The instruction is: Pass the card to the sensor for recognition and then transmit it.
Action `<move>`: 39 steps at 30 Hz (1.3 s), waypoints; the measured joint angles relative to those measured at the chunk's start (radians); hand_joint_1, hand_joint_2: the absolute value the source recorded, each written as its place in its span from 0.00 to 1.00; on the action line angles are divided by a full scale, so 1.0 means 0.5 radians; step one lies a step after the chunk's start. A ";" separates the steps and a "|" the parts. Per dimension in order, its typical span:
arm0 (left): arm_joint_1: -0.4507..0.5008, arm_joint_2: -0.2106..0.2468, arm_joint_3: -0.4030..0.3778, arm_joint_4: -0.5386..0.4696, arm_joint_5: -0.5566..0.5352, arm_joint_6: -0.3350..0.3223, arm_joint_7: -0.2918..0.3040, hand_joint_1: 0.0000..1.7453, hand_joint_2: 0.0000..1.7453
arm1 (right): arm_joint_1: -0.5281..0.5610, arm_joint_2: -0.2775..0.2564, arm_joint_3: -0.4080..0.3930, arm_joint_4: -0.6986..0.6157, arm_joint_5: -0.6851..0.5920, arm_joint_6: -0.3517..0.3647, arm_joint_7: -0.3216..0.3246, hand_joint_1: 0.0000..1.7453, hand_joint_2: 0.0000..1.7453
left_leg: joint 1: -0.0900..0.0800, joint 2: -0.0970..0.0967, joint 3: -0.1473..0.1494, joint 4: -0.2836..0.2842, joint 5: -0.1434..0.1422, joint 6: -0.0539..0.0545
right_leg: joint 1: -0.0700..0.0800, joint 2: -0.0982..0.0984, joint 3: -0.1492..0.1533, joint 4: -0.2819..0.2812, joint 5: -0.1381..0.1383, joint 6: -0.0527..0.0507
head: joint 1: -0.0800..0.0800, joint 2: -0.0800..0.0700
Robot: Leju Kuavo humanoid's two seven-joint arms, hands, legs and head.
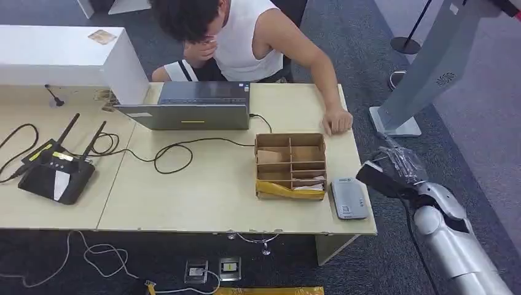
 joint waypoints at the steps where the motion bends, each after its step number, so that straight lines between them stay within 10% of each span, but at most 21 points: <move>1: 0.000 0.000 0.000 0.000 0.002 -0.002 0.002 0.00 1.00 | 0.011 -0.004 -0.001 -0.004 0.011 0.019 0.001 1.00 1.00 | 0.000 0.000 0.000 0.000 0.000 0.000 | 0.000 0.000 0.000 0.000 0.000 0.000 | -0.001 0.000; 39: -0.004 0.001 0.000 0.002 0.037 0.007 0.021 0.00 1.00 | 0.171 -0.025 0.093 -0.121 0.026 0.282 0.108 1.00 1.00 | 0.000 0.004 0.000 0.000 0.000 0.000 | 0.000 0.003 0.000 0.000 0.000 0.000 | 0.000 0.000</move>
